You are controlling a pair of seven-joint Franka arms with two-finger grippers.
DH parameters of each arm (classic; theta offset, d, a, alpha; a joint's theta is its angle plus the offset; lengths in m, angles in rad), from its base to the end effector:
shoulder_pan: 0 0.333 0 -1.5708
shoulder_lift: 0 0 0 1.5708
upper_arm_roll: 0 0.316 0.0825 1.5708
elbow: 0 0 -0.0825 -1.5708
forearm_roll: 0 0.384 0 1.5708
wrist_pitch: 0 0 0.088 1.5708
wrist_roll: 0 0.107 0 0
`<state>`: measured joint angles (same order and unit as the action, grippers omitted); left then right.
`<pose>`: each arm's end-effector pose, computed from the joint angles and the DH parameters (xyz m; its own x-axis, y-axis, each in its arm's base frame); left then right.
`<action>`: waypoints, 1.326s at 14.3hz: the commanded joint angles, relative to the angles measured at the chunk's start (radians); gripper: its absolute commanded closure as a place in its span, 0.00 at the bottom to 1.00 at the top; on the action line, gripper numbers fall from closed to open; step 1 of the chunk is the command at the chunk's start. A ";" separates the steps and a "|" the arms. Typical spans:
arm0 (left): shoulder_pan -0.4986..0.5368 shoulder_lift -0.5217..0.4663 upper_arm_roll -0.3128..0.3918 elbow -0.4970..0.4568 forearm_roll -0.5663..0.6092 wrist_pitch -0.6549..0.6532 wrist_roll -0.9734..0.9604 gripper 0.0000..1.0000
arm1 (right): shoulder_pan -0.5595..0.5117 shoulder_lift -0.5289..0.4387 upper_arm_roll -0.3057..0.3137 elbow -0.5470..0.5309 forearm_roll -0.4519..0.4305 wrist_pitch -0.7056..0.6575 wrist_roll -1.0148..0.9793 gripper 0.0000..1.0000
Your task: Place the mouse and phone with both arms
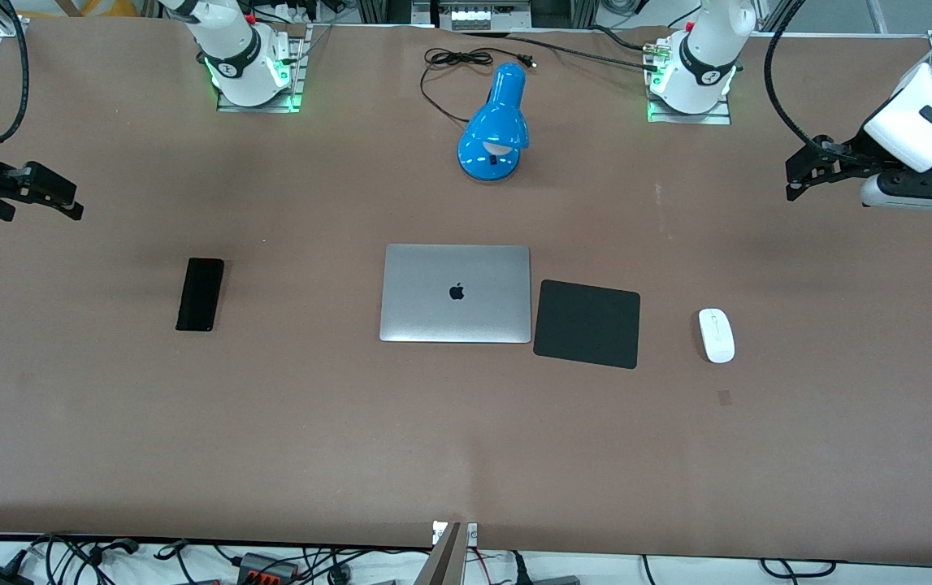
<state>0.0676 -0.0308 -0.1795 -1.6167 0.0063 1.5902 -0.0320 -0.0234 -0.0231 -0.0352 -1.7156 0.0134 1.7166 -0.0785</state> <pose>0.5430 -0.0619 0.6212 0.9968 -0.0799 0.0042 -0.0798 -0.9967 -0.0117 0.5560 -0.0316 0.5812 0.9995 0.0180 0.0251 0.0183 -0.9998 -0.0122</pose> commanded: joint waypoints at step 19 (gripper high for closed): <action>0.001 0.008 -0.002 0.023 -0.009 -0.030 0.006 0.00 | -0.010 0.163 0.006 -0.088 -0.013 0.082 0.029 0.00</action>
<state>0.0681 -0.0308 -0.1794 -1.6163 0.0063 1.5791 -0.0320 -0.0245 0.1292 -0.0328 -1.7661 0.0128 1.7537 -0.0745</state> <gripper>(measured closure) 0.000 0.000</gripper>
